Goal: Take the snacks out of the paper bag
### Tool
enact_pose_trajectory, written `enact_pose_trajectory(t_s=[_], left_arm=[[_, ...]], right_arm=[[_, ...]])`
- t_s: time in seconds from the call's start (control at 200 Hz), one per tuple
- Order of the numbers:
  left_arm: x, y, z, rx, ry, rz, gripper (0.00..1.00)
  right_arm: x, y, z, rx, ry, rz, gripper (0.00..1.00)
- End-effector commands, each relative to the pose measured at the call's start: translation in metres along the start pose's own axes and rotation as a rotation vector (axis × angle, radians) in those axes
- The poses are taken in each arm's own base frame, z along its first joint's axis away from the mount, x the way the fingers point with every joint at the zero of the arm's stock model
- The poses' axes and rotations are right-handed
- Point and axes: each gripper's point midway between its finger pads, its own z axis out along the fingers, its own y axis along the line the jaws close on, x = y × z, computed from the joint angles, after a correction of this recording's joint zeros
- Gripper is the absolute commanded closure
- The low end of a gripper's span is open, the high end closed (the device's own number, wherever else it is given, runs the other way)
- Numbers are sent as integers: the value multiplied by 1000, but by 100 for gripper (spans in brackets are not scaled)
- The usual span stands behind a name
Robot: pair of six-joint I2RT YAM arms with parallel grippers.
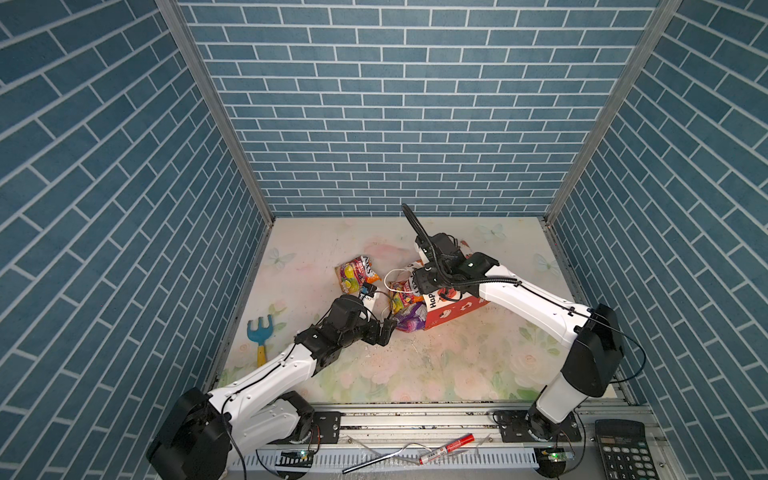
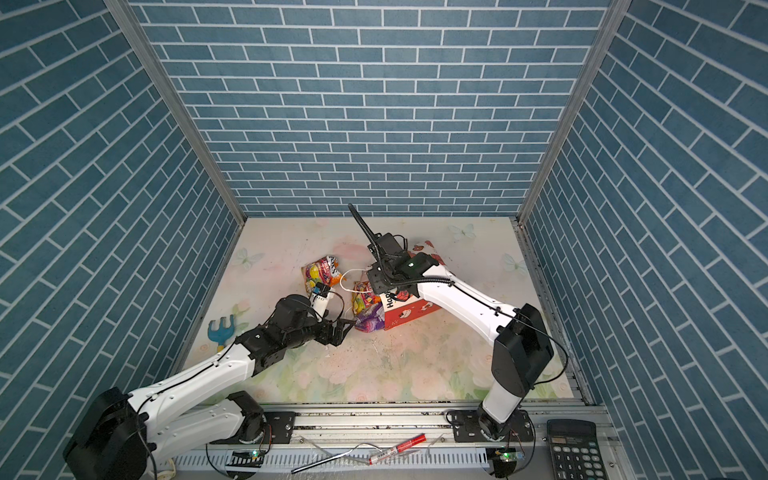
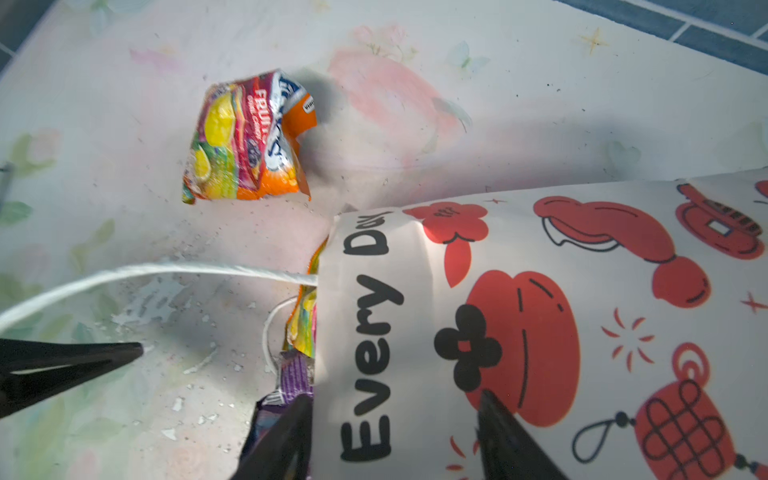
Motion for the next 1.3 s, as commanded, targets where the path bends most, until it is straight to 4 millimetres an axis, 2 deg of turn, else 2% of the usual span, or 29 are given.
enact_pose_trajectory(t_s=[0.0,0.1,0.215,0.35,0.625,0.91,1.295], left_arm=[[3,-2,1,19,-8,-7,0],[3,0,0,11,-9,-5,0],[5,2,1,0,-1,-4,0],[6,2,2,3,0,-5,1],[9,0,-1,10,12,-10,0],[8,-15,-4,109,-42,11,0],[3,-46,17,237,-40,107,0]], right_arm=[[10,-10,1,72,49,-49,42],[9,-9,2,75,52,-54,43],[8,-12,4,109,58,-63,60],[4,-12,3,133,56,-86,62],[-2,-14,-1,148,34,-90,100],[-7,-11,-3,132,11,-81,100],[-13,-8,-13,96,-20,-60,100]])
